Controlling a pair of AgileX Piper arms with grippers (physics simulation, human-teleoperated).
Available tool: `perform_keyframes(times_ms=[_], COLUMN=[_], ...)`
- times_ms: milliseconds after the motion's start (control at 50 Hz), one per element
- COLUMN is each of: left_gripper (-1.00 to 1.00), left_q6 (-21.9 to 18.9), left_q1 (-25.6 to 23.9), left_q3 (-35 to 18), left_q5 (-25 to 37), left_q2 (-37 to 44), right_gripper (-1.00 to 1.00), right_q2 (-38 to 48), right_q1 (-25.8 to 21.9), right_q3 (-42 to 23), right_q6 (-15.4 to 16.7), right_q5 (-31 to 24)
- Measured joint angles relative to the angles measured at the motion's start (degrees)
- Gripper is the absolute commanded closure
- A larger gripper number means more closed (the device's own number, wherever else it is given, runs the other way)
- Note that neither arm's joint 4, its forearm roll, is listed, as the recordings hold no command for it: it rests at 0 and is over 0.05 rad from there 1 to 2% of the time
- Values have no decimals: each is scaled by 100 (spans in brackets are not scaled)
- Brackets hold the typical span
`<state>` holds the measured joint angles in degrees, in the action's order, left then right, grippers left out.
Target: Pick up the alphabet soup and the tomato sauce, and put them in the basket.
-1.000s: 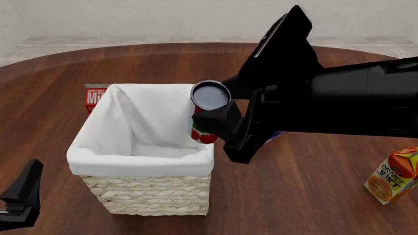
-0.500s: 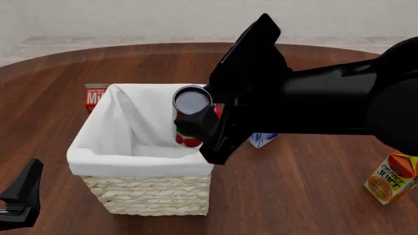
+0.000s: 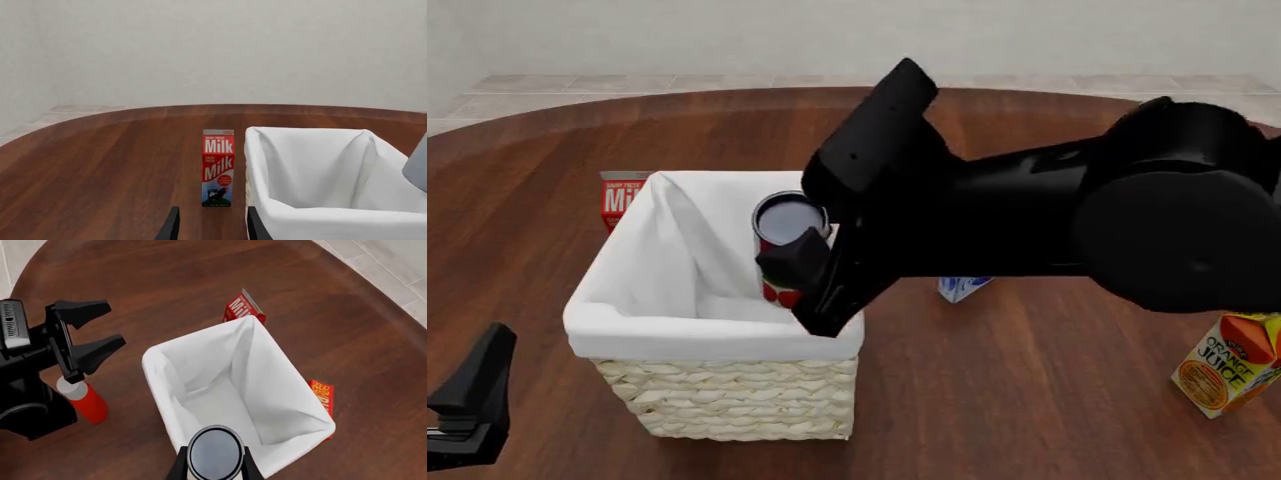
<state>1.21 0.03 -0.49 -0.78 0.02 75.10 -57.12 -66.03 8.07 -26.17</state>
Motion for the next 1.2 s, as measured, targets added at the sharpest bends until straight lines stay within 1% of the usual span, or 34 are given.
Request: perform_keyframes(times_ms=[640,1200], left_gripper=[-100,-100], left_q6=[16,6], left_q1=[-12,-16], left_q3=[-7,-8], left_q5=[-22,-20], left_q2=[-1,0], right_gripper=[100,100], right_q2=[565,1117], right_q1=[35,264], right_q3=[-200,-447], right_q6=[54,108], right_q5=[172,309])
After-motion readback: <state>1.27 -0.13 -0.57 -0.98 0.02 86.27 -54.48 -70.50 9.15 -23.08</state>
